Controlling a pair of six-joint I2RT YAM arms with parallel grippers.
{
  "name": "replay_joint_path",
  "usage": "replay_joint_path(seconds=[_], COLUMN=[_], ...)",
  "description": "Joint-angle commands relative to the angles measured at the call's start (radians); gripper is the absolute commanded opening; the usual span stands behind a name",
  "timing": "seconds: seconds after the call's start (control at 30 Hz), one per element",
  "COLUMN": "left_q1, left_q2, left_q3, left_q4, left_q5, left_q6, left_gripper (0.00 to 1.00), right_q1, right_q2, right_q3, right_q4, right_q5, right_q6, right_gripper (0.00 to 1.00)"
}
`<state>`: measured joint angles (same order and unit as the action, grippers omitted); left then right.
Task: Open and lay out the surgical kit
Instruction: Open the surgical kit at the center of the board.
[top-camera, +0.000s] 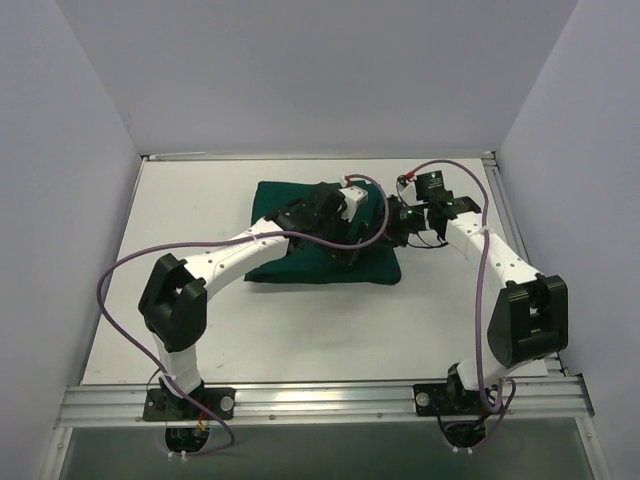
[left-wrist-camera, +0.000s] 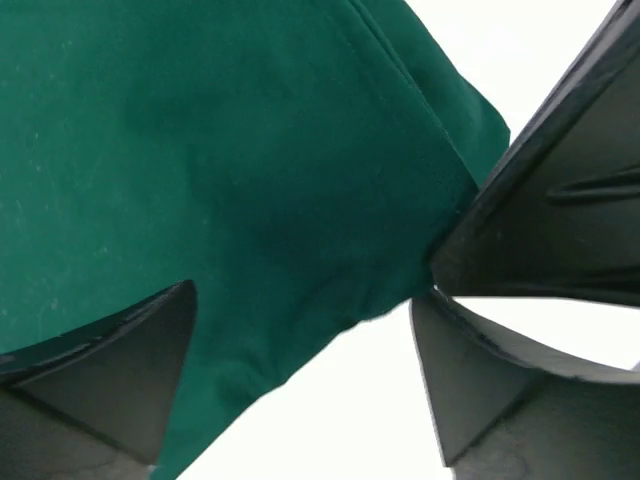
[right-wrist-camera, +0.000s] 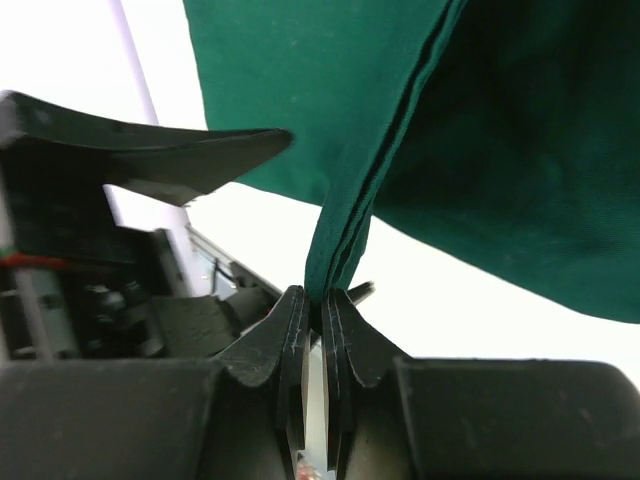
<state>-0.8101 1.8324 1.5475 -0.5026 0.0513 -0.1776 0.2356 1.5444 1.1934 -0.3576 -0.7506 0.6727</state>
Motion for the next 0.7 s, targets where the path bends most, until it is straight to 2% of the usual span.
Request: replay_joint_path(seconds=[0.0,0.07,0.1,0.17,0.2,0.27,0.3,0.37,0.4,0.43,0.5,0.53,0.63,0.67], left_q1=[-0.009,-0.009,-0.005,0.003,0.015,0.046,0.092,0.153,0.187,0.263,0.346,0.426,0.544,0.619], left_q2=[0.005,0.024,0.033,0.051,0.053,0.038,0.021,-0.054,-0.089,-0.166,-0.241,-0.299,-0.375,-0.392], left_q3=[0.025,0.028,0.039,0.071,0.077,0.088,0.083,0.05,0.036,0.017,-0.036,-0.044,-0.055,-0.066], left_q4=[0.09,0.095,0.084,0.073,0.061,0.038,0.017,-0.019,-0.03,-0.036,-0.046,-0.059,-0.148,-0.163], left_q5=[-0.011,-0.002,0.008,0.018,0.004,-0.025,-0.051,-0.096,-0.112,-0.128,-0.119,-0.128,-0.148,-0.148], left_q6=[0.033,0.03,0.018,0.004,-0.005,-0.051,-0.069,-0.114,-0.126,-0.134,-0.132,-0.129,-0.118,-0.103], left_gripper=[0.93,0.88,0.68,0.39,0.05,0.02,0.02,0.02,0.02,0.02,0.02,0.02,0.02,0.02], right_q1=[-0.009,-0.009,-0.009,-0.007,-0.01,-0.012,-0.009,0.002,0.017,0.025,0.044,0.071,0.152,0.177], right_q2=[-0.055,-0.053,-0.052,-0.049,-0.038,-0.024,-0.004,0.02,0.046,0.055,0.078,0.085,0.131,0.147], right_q3=[0.023,0.021,0.021,0.02,0.029,0.069,0.137,0.21,0.244,0.3,0.34,0.369,0.411,0.441], right_q4=[0.029,0.034,0.031,0.029,0.019,-0.027,-0.111,-0.197,-0.213,-0.219,-0.21,-0.204,-0.176,-0.175], right_q5=[-0.053,-0.056,-0.058,-0.059,-0.059,-0.02,0.079,0.173,0.225,0.24,0.252,0.254,0.267,0.279], right_q6=[0.076,0.085,0.085,0.08,0.064,0.006,-0.078,-0.152,-0.201,-0.214,-0.24,-0.245,-0.265,-0.266], right_gripper=[0.0,0.0,0.0,0.0,0.22,0.57,0.8,0.93,0.97,0.98,0.97,0.97,0.9,0.88])
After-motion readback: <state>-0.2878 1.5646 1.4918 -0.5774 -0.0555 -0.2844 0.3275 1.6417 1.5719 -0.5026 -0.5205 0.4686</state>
